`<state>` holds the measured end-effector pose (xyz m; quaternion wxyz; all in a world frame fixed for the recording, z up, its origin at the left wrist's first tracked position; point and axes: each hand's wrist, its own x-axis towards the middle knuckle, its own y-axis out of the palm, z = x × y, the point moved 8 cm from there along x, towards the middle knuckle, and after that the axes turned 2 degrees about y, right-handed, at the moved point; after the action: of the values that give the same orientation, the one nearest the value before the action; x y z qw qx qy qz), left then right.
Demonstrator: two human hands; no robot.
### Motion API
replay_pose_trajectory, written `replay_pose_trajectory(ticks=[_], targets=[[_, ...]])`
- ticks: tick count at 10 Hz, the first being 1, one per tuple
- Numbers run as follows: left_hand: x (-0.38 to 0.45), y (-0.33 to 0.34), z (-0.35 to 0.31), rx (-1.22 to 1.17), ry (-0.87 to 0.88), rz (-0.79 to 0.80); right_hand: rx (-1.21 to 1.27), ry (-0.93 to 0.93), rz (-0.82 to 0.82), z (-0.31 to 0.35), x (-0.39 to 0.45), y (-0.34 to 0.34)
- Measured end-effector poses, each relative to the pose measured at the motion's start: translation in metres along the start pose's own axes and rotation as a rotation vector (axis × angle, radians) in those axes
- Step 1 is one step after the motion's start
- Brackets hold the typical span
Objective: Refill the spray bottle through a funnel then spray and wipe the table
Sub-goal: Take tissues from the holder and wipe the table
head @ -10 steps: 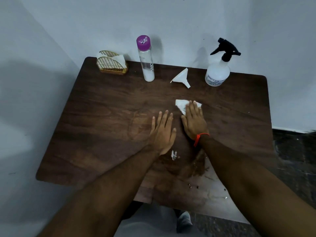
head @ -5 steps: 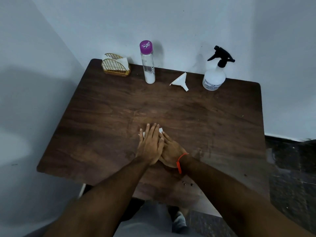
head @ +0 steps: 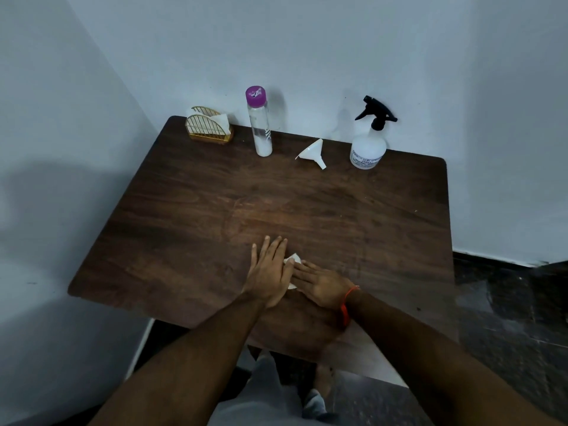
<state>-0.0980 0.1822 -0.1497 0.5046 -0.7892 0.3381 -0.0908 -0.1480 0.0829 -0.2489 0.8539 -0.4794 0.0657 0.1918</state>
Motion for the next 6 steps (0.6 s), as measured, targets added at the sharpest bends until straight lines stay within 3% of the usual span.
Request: replay_pose_trajectory(ticks=[1, 2, 3, 4, 6], targets=[[-0.005, -0.001, -0.001, -0.008, -0.025, -0.030, -0.264, -0.231, -0.154, 0.009, -0.042, -0.047], [-0.012, -0.001, -0.001, -0.049, -0.070, -0.064, -0.272, -0.305, -0.280, 0.012, -0.059, -0.066], [-0.014, -0.002, -0.004, -0.073, -0.093, -0.117, -0.271, -0.120, -0.501, 0.011, -0.067, -0.091], [-0.016, -0.004, -0.005, -0.062, -0.098, -0.158, -0.105, 0.219, -0.695, 0.018, -0.073, -0.101], [-0.020, -0.003, -0.003, -0.087, -0.129, -0.161, 0.000, 0.570, -0.626, 0.042, -0.069, -0.035]])
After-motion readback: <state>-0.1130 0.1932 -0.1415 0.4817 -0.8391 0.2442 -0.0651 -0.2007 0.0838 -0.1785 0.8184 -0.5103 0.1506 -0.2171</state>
